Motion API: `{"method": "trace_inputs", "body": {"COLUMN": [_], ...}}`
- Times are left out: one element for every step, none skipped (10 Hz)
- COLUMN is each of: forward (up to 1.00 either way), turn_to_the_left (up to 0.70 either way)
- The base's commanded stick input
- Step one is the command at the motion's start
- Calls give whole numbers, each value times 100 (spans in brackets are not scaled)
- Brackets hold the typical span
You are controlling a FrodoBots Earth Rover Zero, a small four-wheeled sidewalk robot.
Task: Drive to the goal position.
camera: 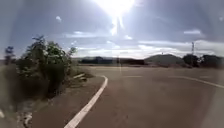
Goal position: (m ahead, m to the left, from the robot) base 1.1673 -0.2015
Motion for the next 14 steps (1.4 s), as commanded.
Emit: {"method": "trace_inputs", "body": {"forward": [99,100,100,100,100,100,100,100,100,100,100,100,82,49], "turn_to_the_left": [0,0,-12,-28,-22,-20,-17,-14,-12,-9,-6,-2,0,0]}}
